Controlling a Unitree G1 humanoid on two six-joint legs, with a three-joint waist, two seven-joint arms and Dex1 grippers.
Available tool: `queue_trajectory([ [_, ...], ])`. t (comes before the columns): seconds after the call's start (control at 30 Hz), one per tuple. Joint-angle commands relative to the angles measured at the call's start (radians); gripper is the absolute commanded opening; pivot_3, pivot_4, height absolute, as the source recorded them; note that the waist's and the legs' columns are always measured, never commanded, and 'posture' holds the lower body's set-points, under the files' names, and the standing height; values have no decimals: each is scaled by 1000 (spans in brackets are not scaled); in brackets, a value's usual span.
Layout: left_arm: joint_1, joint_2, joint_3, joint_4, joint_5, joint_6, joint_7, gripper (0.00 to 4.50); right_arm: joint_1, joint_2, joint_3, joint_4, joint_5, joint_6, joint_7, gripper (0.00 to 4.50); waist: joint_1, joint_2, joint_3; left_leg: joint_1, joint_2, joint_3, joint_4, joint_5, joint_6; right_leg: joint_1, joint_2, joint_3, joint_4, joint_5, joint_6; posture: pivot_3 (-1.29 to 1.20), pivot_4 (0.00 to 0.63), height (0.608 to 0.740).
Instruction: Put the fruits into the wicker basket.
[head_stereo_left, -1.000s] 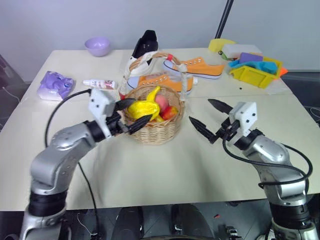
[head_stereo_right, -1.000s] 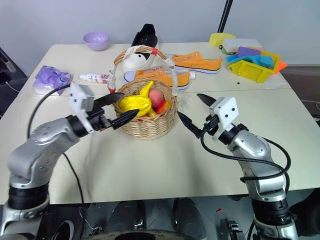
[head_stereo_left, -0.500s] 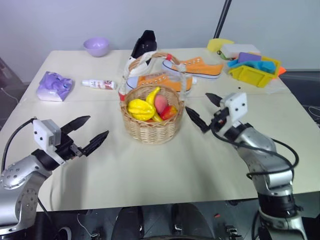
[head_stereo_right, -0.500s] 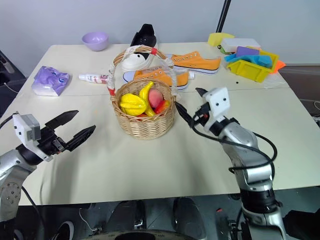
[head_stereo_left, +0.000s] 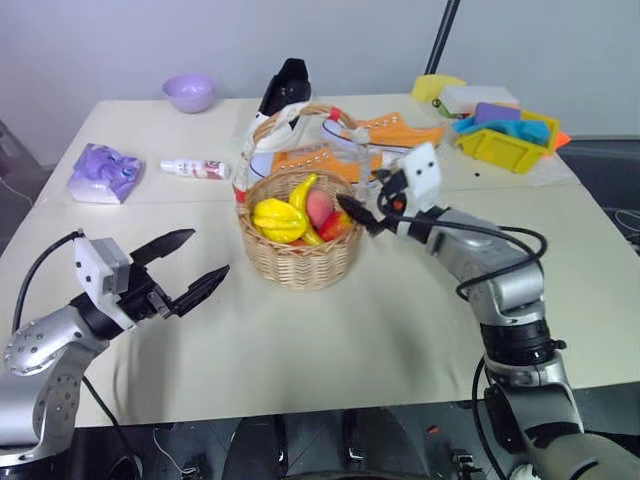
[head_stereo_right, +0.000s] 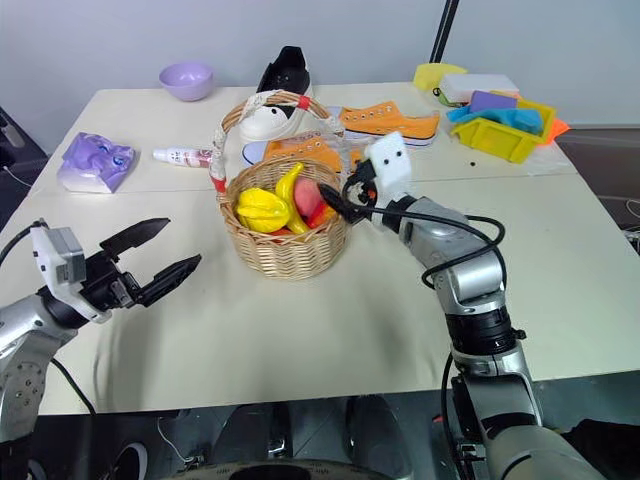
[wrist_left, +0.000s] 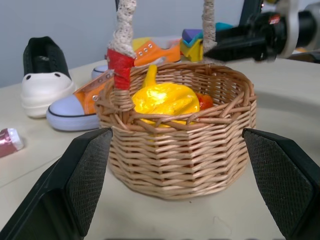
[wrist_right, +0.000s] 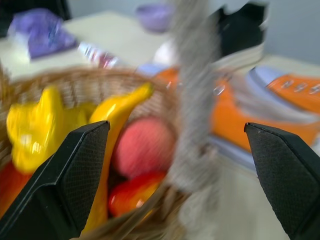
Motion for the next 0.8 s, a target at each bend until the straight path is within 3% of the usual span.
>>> queue_trajectory([
  [0.03,2,-11,-17,-16,8,-29,10,4500,-49,34,-28,18,-6,-47,-17,3940,-1,0,0,0,0,0,0,0,0,0,0,0,0,0,0,0,150,740],
  [0.07,1,-14,-23,-20,8,-28,15,4500,-51,38,-28,26,-12,-56,-19,3641,-1,0,0,0,0,0,0,0,0,0,0,0,0,0,0,0,150,740],
  [0.3,-14,-8,-41,-16,3,-31,16,4500,-49,66,-43,34,-13,-84,-31,160,-1,0,0,0,0,0,0,0,0,0,0,0,0,0,0,0,150,740],
  [0.5,-44,-11,-61,-5,-2,-25,10,4500,-26,54,-96,9,-7,-86,-55,103,1,0,0,0,0,0,0,0,0,0,0,0,0,0,0,0,150,740],
  [0.8,-199,-26,-165,141,27,-64,-57,4500,102,-94,-405,-97,-33,-92,-197,103,8,1,1,-2,-2,0,0,0,0,-1,-1,0,-1,0,0,0,150,740],
])
